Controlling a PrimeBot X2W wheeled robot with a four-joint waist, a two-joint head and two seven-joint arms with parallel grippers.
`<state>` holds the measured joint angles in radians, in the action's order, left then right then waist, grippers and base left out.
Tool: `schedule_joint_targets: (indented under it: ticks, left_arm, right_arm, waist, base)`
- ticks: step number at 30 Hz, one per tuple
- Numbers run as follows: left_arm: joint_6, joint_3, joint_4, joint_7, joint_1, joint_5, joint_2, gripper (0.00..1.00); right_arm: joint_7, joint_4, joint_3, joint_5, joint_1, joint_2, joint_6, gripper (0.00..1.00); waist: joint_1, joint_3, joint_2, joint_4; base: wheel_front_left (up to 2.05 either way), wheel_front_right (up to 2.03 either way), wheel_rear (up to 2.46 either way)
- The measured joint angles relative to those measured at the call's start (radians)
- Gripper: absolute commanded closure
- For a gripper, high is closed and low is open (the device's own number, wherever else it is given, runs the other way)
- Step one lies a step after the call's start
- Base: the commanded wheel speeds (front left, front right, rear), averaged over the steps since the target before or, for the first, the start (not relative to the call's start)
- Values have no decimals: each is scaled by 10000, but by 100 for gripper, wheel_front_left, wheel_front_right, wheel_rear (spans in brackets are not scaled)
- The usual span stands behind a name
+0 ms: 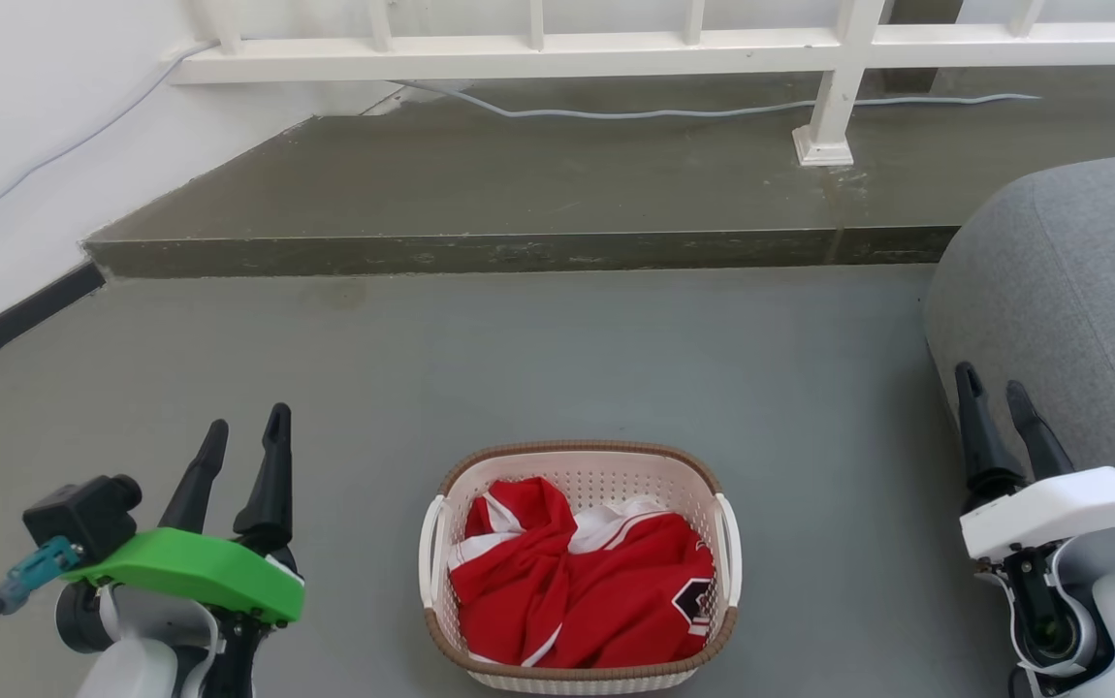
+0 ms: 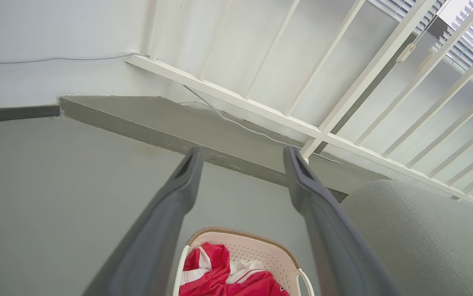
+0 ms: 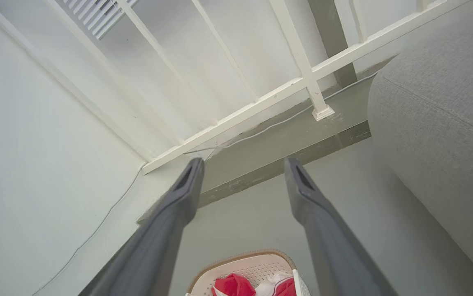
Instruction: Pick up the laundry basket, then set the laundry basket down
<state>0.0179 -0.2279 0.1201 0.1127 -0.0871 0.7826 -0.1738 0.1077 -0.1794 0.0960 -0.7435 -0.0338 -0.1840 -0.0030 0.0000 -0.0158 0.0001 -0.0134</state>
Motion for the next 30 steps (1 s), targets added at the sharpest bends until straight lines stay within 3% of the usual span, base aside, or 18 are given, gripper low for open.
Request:
schedule_joint_targets:
  ticks: [30]
  left_arm:
    - [-815,-997,23,744,4,-3237,-92,0]
  right_arm:
    - [1041,-257,920,4013,43,-182,-786,0]
  waist:
    - [0,38,0,-86]
  base:
    - [0,0,0]
